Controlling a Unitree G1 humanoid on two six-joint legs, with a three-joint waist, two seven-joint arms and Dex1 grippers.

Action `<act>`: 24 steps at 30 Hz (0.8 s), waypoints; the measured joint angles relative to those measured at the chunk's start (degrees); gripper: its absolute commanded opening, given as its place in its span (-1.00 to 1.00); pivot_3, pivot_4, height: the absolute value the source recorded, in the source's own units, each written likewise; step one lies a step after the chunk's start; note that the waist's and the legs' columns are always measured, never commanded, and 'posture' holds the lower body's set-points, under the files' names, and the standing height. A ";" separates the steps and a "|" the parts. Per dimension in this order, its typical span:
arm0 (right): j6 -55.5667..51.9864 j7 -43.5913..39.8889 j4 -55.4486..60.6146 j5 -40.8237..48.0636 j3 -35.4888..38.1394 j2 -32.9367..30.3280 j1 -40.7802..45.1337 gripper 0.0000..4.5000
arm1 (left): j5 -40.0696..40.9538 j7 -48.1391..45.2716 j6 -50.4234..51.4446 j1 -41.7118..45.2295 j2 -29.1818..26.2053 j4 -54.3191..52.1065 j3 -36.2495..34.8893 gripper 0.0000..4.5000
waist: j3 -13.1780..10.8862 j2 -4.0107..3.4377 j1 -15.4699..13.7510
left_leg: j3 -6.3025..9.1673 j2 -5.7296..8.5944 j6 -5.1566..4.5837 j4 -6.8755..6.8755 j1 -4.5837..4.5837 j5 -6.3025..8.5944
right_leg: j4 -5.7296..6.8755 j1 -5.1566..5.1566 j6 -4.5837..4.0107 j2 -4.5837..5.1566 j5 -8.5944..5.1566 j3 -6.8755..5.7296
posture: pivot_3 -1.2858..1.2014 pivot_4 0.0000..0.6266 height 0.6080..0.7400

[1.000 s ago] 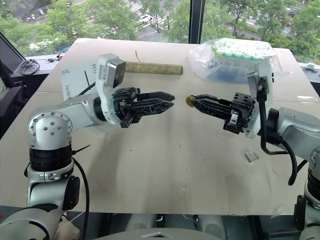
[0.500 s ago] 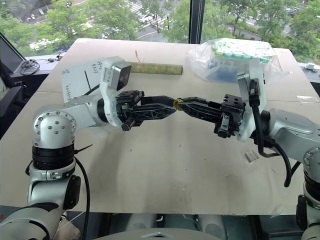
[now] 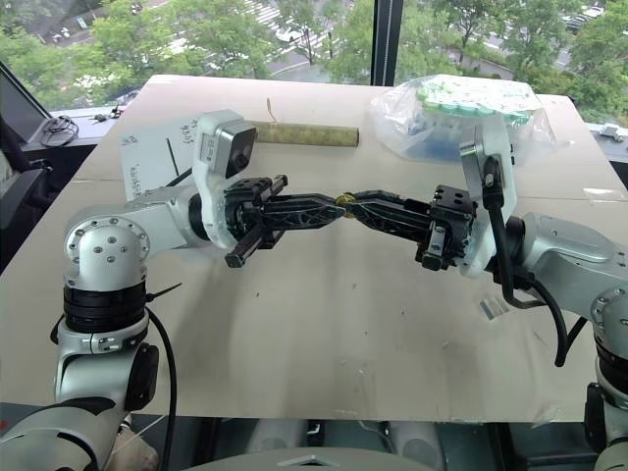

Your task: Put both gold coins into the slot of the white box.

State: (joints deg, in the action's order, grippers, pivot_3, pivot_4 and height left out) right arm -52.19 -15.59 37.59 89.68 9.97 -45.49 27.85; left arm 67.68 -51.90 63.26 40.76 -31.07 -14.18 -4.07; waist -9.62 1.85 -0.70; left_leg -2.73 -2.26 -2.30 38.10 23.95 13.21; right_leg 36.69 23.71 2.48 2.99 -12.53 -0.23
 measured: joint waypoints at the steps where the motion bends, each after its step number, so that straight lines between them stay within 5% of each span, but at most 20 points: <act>1: 0.08 0.09 0.00 0.23 -0.06 -0.13 0.00 -1.00 | 0.00 -0.17 0.00 0.00 0.00 0.06 0.00 -0.96 | 0.00 0.00 0.00 | 0.00 0.00 0.00 0.00 0.00 0.00 | 0.00 0.00 0.00 0.00 0.00 0.00 | 0.03 -0.52 1.00; 6: 1.11 0.17 0.13 -0.43 -0.53 -0.25 0.00 -1.00 | 0.03 0.15 -0.02 -0.01 0.20 0.08 -0.33 -0.96 | 0.00 0.00 0.01 | 0.00 -0.01 0.00 0.00 0.00 0.00 | -0.01 0.00 0.00 0.01 0.00 0.00 | 0.03 -0.52 1.00; 9: 2.24 -1.03 0.21 -3.30 -0.78 0.50 0.00 -0.58 | 0.12 1.69 -0.06 -0.02 0.68 -0.11 -0.66 -1.00 | 0.00 0.00 -0.01 | 0.01 0.00 0.00 0.00 0.01 0.00 | -0.01 0.00 0.00 0.01 0.00 0.00 | 0.03 -0.52 1.00; 16: 3.68 -6.00 1.34 -10.16 -0.02 -2.40 -3.15 0.97 | 2.20 12.16 -0.62 -1.40 2.01 -2.55 -5.11 -1.00 | -0.03 -0.01 -0.10 | 0.01 -0.01 0.00 -0.02 0.03 0.00 | -0.04 0.01 0.01 0.06 0.00 -0.02 | 0.03 -0.52 1.00; 21: 7.42 -13.41 -0.15 -21.53 5.83 -8.02 -9.52 0.97 | -3.69 25.97 -6.39 -2.57 3.88 -8.02 -7.36 -1.00 | -0.04 0.02 -0.26 | 0.00 0.06 0.00 -0.02 0.06 0.00 | -0.11 -0.01 0.01 0.10 0.01 -0.02 | 0.03 -0.52 1.00; 24: 10.54 -20.11 -0.61 -27.08 9.31 -10.50 -13.40 0.97 | -24.47 43.30 -10.37 -2.12 2.02 -13.13 -0.91 -1.00 | -0.04 0.02 -0.28 | -0.02 0.12 0.00 -0.05 0.04 0.00 | -0.14 -0.03 0.02 0.06 0.01 0.01 | 0.03 -0.52 1.00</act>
State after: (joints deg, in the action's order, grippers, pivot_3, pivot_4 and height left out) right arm -41.65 -35.70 36.99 62.60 19.28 -56.00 14.45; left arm 43.21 -8.61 52.89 38.64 -29.05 -27.31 -4.97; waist -9.66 1.88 -0.98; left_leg -2.75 -2.14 -2.30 38.05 23.99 13.21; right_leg 36.55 23.68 2.50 3.05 -12.51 -0.22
